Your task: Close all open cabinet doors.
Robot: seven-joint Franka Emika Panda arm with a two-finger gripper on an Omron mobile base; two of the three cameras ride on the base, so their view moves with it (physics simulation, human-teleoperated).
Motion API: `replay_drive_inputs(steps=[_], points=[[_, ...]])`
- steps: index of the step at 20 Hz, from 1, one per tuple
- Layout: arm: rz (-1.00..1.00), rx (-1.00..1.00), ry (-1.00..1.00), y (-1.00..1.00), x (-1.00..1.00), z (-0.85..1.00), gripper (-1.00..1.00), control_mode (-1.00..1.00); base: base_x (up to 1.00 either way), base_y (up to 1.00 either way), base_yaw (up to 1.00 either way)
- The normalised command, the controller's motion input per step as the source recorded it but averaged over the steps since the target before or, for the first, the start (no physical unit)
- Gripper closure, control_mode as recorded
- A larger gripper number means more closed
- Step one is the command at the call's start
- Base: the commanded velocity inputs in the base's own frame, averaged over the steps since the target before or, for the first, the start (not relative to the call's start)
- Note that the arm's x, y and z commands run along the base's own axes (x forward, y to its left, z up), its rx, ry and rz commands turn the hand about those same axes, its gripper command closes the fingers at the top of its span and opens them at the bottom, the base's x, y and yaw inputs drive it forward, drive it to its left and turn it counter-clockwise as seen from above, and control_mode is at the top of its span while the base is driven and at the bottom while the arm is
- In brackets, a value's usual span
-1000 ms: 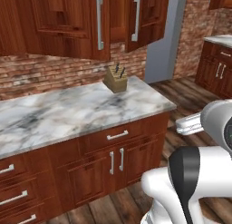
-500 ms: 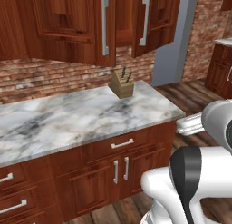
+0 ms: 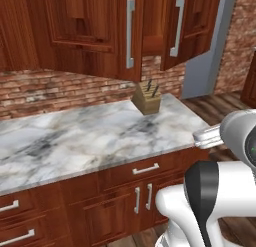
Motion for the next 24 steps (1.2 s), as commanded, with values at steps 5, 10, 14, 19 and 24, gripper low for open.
replay_drive_inputs(steps=[5,10,14,19,24], points=[[0.0,0.0,0.0,0.0,0.0,0.0,-1.0,1.0,0.31,-0.33,0.2],[0.0,0.0,0.0,0.0,0.0,0.0,-1.0,1.0,0.38,-0.27,0.21],[0.0,0.0,0.0,0.0,0.0,0.0,-1.0,1.0,0.49,-0.2,0.19],[0.0,0.0,0.0,0.0,0.0,0.0,-1.0,1.0,0.37,-0.18,0.13],[0.0,0.0,0.0,0.0,0.0,0.0,-1.0,1.0,0.32,-0.21,0.11]])
